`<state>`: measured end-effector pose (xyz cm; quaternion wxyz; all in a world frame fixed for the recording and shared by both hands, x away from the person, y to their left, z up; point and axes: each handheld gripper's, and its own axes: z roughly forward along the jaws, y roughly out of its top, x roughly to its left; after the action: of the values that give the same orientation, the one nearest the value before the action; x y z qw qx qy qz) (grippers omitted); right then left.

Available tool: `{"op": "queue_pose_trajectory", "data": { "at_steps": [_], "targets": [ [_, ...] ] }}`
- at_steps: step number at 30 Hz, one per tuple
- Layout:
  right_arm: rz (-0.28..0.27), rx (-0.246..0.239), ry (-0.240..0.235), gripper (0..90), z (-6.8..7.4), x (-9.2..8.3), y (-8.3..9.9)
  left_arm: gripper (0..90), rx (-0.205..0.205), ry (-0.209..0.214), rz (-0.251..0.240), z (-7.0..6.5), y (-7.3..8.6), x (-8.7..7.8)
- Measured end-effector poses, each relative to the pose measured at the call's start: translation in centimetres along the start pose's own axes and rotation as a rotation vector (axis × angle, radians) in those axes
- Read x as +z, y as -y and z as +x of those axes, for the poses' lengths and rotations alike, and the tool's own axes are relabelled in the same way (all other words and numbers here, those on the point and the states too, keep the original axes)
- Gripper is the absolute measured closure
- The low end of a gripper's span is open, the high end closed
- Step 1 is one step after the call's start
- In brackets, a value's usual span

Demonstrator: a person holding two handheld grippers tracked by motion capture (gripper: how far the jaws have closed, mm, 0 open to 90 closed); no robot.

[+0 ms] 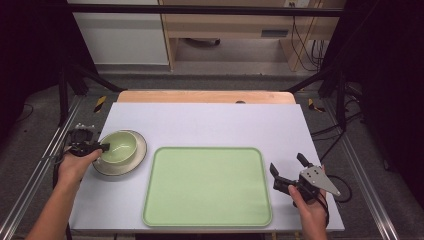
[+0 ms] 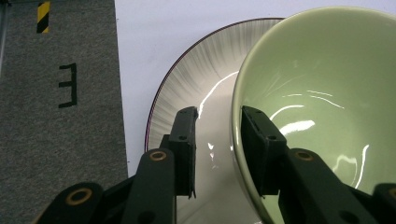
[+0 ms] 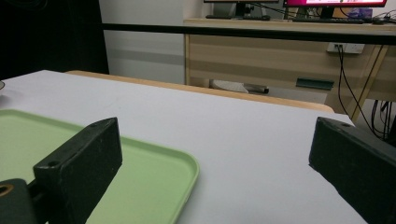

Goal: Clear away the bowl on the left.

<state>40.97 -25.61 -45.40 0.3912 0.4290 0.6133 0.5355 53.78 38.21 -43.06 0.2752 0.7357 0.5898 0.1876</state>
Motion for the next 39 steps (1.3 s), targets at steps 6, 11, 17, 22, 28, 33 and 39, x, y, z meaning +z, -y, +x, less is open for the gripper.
{"op": "queue_pose_trajectory", "data": {
  "at_steps": [6,11,17,22,28,33,39],
  "targets": [
    [0.001,0.008,-0.002,2.9,0.00,-0.02,0.01,70.3,0.008,0.002,0.008,-0.13,-0.08,0.15],
    [-0.002,0.003,-0.003,2.9,0.00,0.01,0.01,71.6,0.002,0.006,0.011,-0.17,-0.13,0.22],
    [-0.001,0.007,-0.005,2.9,0.04,0.00,0.01,75.0,0.001,0.013,0.019,-0.24,-0.17,0.33],
    [0.000,0.005,-0.006,2.9,0.03,0.01,0.02,77.9,0.003,0.020,0.028,-0.39,-0.20,0.49],
    [0.000,0.005,-0.006,2.9,0.03,0.01,0.02,80.2,0.000,0.020,0.032,-0.49,-0.24,0.54],
    [0.001,0.005,-0.007,2.9,0.00,0.01,0.03,81.2,-0.014,0.033,0.025,-0.35,-0.15,0.51],
    [0.004,0.007,-0.004,2.9,0.01,0.01,0.02,82.1,-0.023,0.044,0.026,-0.19,-0.07,0.46]
  ]
}}
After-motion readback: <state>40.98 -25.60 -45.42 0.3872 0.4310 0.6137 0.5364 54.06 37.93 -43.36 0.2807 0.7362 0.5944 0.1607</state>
